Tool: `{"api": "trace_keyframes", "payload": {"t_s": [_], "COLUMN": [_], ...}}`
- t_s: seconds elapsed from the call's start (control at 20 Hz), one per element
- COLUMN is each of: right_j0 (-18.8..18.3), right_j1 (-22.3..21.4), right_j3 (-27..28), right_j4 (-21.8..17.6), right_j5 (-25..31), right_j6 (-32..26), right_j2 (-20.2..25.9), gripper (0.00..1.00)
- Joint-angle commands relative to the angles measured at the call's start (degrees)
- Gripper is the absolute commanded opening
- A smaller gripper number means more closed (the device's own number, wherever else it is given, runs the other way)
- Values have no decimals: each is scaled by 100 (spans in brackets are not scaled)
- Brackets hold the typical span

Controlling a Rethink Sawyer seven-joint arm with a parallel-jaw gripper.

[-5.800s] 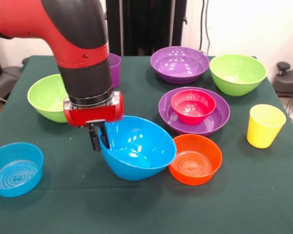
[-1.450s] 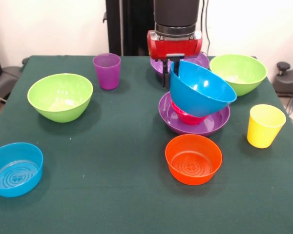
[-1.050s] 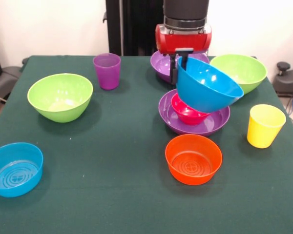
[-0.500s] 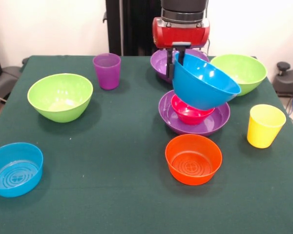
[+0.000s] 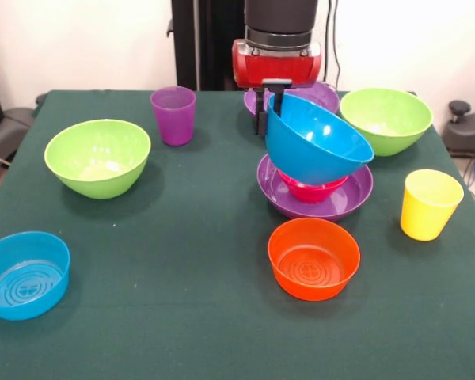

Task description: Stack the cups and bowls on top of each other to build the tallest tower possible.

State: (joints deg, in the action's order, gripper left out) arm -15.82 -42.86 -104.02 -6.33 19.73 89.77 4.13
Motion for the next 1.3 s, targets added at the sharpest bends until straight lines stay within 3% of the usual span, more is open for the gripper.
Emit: {"api": "trace_keyframes", "payload": {"t_s": [0.05, 0.6, 1.3], "right_j0": [127, 458, 478], "right_j1": [-6, -487, -513], "right_j3": [-490, -1058, -1016], "right_j4": [-35, 165, 114], "right_j5": [-99, -31, -1], "right_j6": [873, 1233, 1313], "right_j2": [174, -43, -10], "gripper": [0, 0, 0]}}
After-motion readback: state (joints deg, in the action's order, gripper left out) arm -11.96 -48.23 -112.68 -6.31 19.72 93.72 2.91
